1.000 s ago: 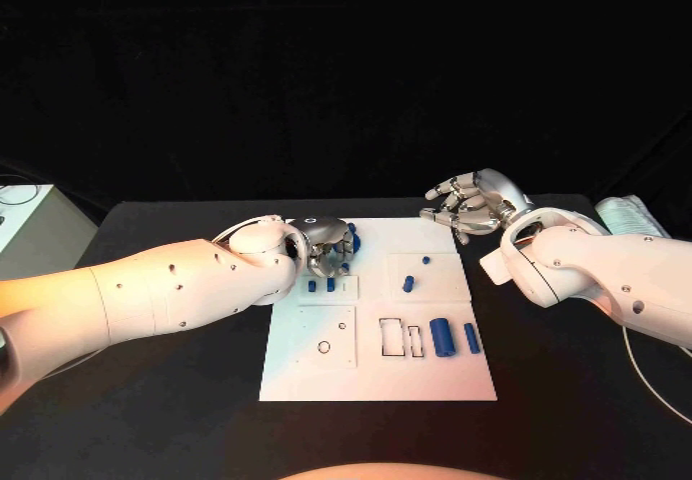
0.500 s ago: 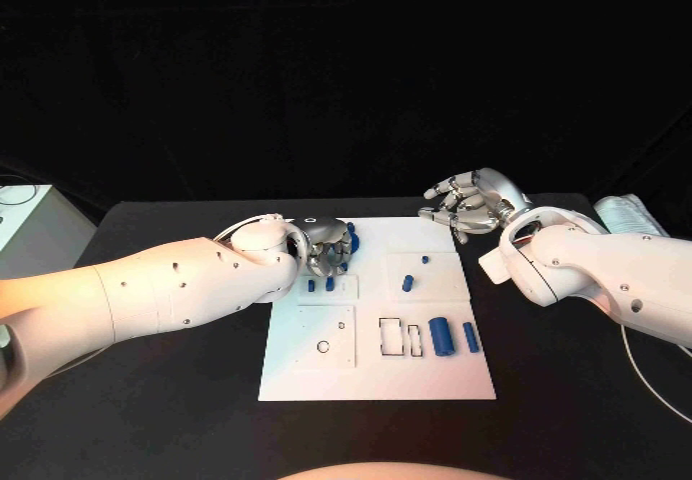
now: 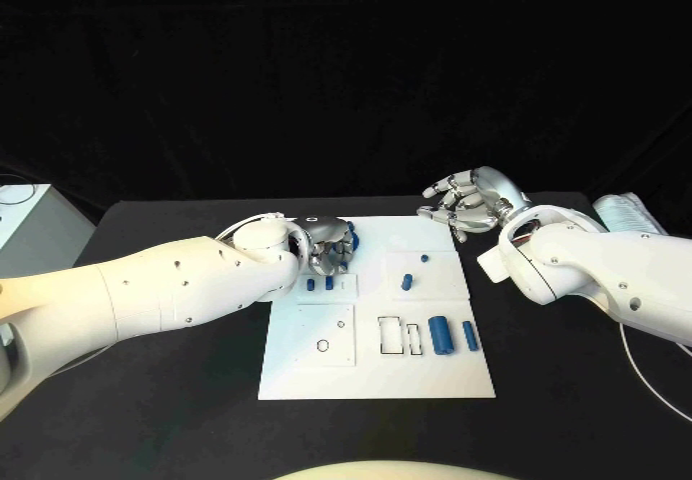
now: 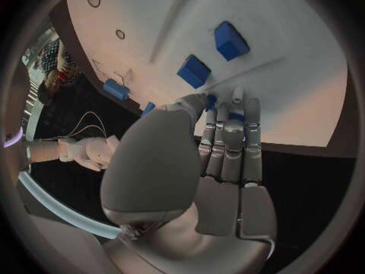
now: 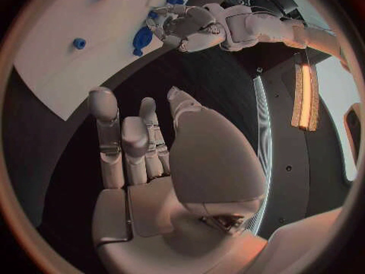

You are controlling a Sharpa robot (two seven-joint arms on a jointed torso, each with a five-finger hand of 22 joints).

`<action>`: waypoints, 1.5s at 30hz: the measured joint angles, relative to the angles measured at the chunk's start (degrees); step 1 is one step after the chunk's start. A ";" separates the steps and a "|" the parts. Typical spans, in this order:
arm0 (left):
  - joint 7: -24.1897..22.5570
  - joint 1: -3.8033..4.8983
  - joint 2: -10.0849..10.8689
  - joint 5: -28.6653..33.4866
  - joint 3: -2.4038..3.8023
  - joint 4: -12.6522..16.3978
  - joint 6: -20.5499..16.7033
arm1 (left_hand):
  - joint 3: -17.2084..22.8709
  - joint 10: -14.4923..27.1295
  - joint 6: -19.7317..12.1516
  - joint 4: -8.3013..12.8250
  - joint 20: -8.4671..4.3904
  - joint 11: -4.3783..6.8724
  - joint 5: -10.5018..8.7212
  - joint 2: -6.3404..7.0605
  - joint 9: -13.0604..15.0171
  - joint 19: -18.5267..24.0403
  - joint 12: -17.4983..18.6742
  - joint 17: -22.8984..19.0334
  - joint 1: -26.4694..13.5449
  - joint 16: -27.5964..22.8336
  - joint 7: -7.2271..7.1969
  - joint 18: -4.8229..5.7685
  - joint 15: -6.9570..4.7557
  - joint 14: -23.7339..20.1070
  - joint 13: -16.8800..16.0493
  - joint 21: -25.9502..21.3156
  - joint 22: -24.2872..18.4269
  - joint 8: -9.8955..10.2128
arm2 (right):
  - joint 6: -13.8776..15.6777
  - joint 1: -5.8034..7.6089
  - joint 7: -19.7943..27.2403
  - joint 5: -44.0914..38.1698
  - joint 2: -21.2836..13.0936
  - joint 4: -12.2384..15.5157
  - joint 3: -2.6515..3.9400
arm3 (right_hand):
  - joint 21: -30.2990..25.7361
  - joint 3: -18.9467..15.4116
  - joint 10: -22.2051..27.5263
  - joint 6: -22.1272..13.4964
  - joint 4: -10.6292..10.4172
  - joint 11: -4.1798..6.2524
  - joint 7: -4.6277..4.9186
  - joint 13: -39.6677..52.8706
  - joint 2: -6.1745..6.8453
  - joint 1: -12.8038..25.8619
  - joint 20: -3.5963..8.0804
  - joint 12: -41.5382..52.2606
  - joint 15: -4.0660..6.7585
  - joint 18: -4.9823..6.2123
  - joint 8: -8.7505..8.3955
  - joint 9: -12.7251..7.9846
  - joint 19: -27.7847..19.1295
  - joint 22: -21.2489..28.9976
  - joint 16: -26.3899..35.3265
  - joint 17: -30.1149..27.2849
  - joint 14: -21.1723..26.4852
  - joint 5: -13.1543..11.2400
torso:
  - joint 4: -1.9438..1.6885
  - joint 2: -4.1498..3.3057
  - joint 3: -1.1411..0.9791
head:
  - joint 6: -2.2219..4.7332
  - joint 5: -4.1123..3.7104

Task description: Assemble the parts on the task board

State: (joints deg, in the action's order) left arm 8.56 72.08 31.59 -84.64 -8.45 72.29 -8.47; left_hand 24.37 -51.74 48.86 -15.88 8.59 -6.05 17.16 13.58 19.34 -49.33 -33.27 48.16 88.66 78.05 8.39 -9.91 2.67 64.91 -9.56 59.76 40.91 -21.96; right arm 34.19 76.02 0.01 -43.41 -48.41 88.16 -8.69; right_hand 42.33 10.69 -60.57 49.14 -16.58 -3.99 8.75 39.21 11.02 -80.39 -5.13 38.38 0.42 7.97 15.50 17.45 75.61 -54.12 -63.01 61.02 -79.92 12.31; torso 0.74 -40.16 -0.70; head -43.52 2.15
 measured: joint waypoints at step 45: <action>-1.12 -0.05 5.68 5.28 3.64 5.54 -3.80 | 8.90 -9.31 7.38 7.94 -1.31 1.54 0.00 -0.22 0.80 -3.19 8.14 7.78 -0.40 4.59 -0.40 0.09 -1.64 7.98 0.71 9.75 9.96 1.91 | -0.03 0.00 0.02 -0.01 -0.12 0.01 0.00 | 0.00 0.16 -0.13 0.00 0.16 -0.12 0.00 -0.30 0.00 0.00 0.00 -0.37 0.00 0.00 0.00 0.03 0.00 -0.01 0.00 0.07 0.00 0.00 | -0.10 0.06 0.01 | 0.31 -0.20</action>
State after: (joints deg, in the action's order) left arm 7.44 72.03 37.27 -79.36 -4.81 77.83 -12.28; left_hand 33.27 -61.05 56.24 -7.94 7.27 -4.50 17.17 13.36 20.14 -52.51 -25.13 55.94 88.26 82.64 7.99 -9.82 1.03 72.89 -8.85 69.51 50.87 -20.06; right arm 34.16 76.02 0.03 -43.41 -48.53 88.16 -8.69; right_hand 42.33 10.84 -60.70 49.13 -16.42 -4.11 8.74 38.91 11.02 -80.39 -5.13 38.02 0.42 7.97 15.50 17.48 75.61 -54.12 -63.01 61.09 -79.92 12.31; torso 0.64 -40.10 -0.69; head -43.20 1.94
